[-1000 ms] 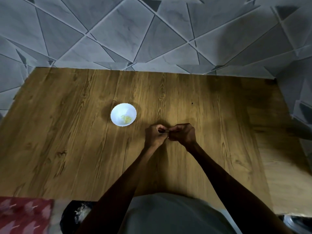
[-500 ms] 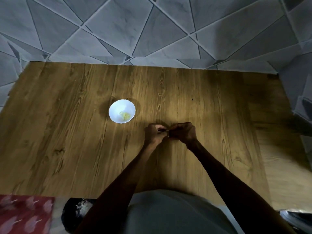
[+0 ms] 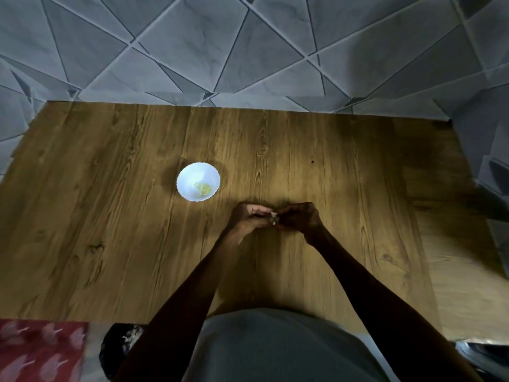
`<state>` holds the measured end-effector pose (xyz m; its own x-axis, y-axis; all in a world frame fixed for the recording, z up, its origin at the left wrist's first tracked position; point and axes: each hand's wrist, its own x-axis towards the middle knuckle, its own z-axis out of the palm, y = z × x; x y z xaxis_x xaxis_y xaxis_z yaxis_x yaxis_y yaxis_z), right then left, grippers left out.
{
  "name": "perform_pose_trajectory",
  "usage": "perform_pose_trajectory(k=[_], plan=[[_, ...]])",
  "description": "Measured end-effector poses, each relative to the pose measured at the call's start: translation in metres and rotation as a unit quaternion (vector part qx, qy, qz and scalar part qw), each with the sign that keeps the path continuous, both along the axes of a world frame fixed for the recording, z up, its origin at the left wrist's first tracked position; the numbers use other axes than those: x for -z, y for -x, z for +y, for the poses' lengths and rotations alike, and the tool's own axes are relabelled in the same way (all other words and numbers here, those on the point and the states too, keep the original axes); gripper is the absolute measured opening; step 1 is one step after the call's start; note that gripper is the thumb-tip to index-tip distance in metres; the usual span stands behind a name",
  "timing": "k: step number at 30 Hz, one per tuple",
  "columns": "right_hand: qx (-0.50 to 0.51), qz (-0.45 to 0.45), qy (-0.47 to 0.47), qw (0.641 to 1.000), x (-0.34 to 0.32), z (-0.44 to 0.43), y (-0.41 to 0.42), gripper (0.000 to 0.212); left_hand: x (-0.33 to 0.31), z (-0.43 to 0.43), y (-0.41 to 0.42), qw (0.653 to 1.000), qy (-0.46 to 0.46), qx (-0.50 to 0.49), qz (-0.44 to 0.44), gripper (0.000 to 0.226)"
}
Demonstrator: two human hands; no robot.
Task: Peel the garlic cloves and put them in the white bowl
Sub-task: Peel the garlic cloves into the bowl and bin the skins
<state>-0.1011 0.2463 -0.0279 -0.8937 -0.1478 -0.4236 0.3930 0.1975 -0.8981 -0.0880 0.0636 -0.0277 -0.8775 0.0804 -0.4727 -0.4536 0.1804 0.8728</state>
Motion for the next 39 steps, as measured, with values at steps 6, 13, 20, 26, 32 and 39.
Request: perform_pose_trajectory(k=[6,13,20,26,32,39], plan=[[0.004,0.012,0.039,0.999,0.004,0.005,0.0,0.017,-0.001,0.013,-0.001,0.998,-0.007,-0.06,0.0,0.025],[0.015,0.069,-0.013,0.997,0.003,-0.001,-0.001,0.017,0.005,0.01,-0.006,0.992,-0.038,-0.12,-0.019,0.027],[-0.002,0.053,-0.005,0.999,-0.009,-0.008,0.006,0.025,0.0,0.008,-0.004,0.984,-0.118,-0.123,-0.06,0.029],[0.003,-0.015,0.042,0.999,-0.016,-0.008,0.005,0.027,0.0,0.007,-0.001,0.983,-0.122,-0.116,-0.067,0.025],[0.02,0.004,0.053,0.998,-0.013,0.0,0.002,0.023,-0.005,0.002,-0.005,0.989,-0.1,-0.097,-0.056,0.019],[-0.057,0.182,-0.267,0.945,0.001,-0.02,0.012,0.01,-0.002,-0.001,-0.005,0.989,-0.055,-0.133,-0.036,0.015]])
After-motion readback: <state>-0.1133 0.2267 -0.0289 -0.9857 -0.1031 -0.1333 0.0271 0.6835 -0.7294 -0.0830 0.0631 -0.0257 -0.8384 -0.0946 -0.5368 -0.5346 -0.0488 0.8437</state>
